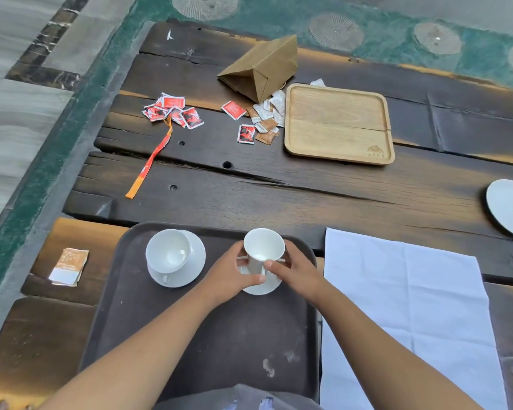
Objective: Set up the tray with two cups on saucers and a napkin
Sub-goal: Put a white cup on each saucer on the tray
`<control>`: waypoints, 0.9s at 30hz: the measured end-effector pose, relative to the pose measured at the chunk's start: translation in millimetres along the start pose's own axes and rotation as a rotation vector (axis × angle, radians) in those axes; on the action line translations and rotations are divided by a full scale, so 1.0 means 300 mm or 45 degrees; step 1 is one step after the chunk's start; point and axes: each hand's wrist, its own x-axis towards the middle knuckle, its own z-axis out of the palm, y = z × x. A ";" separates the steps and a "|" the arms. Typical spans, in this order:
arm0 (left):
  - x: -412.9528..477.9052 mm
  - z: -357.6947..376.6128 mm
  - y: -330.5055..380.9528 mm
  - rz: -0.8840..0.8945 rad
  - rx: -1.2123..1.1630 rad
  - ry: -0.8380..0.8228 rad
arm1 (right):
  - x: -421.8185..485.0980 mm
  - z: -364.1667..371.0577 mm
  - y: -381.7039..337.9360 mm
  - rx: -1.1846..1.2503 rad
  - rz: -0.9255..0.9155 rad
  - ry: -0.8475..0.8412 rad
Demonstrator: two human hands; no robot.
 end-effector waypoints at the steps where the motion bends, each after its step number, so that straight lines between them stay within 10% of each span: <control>1: -0.002 0.002 -0.003 0.009 0.002 0.010 | -0.003 0.003 0.004 0.001 -0.008 0.001; 27: -0.046 0.025 -0.053 0.077 0.172 0.058 | -0.043 0.026 0.068 -0.103 -0.081 -0.026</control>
